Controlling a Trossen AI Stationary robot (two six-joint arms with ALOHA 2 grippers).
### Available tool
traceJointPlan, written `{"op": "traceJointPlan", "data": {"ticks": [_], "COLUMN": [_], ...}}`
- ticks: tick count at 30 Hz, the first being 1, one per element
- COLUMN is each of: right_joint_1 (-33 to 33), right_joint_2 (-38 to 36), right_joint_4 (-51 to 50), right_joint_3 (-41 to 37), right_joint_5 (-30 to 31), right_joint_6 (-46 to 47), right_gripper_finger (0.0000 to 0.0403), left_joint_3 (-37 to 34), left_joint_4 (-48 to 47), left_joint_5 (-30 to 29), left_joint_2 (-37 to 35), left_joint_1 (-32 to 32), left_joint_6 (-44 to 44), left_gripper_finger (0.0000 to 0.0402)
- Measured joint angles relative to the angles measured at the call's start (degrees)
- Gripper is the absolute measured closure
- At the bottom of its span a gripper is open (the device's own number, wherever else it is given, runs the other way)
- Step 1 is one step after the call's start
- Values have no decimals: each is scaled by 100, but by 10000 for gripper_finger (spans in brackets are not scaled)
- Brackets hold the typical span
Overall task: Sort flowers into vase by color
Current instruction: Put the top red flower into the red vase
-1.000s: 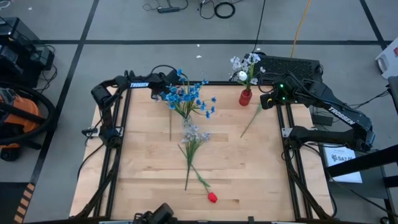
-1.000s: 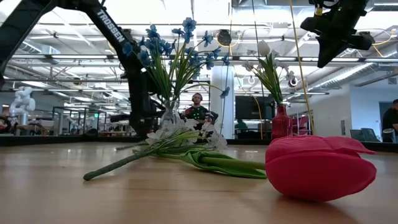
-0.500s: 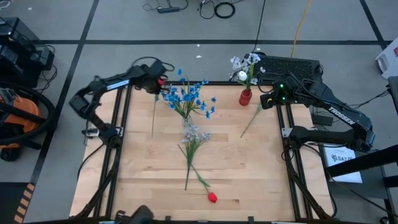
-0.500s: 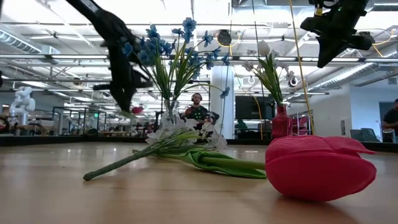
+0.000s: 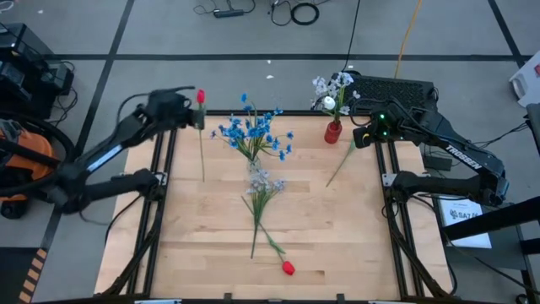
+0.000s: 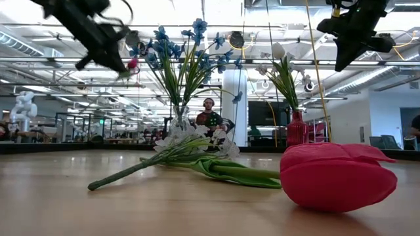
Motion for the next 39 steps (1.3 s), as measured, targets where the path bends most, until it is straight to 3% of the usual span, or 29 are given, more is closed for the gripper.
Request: {"op": "traceJointPlan", "data": {"ticks": [10, 13, 16, 21, 25, 31, 35, 39], "right_joint_1": [-2, -2, -2, 7, 226, 889, 1639, 2406], "right_joint_2": [87, 138, 202, 293, 291, 277, 117, -68], "right_joint_4": [-1, -3, -6, -49, -13, 314, 923, 1559], "right_joint_3": [0, 0, 0, 0, -1, -56, -668, -1558], "right_joint_5": [496, 496, 481, -134, -168, -92, -285, -443], "right_joint_6": [-2, 36, 44, -116, -74, 68, 432, 954], "right_gripper_finger": [403, 403, 403, 403, 403, 403, 403, 403], "left_joint_3": [-106, -106, -108, -106, -134, -619, -679, -677], "left_joint_4": [253, 245, 443, 910, 1258, 3182, 3671, 4593], "left_joint_5": [394, 1034, 1593, 1720, 1139, -92, -1099, -1425], "left_joint_2": [-2167, -2371, -2376, -2107, -1788, -1105, -592, -59], "left_joint_1": [-553, -687, -839, -1364, -2151, -3551, -4237, -4577], "left_joint_6": [1289, 1933, 2009, 1604, 1623, 1984, 2126, 2223], "left_gripper_finger": [398, 398, 398, 398, 399, 399, 399, 399]}}
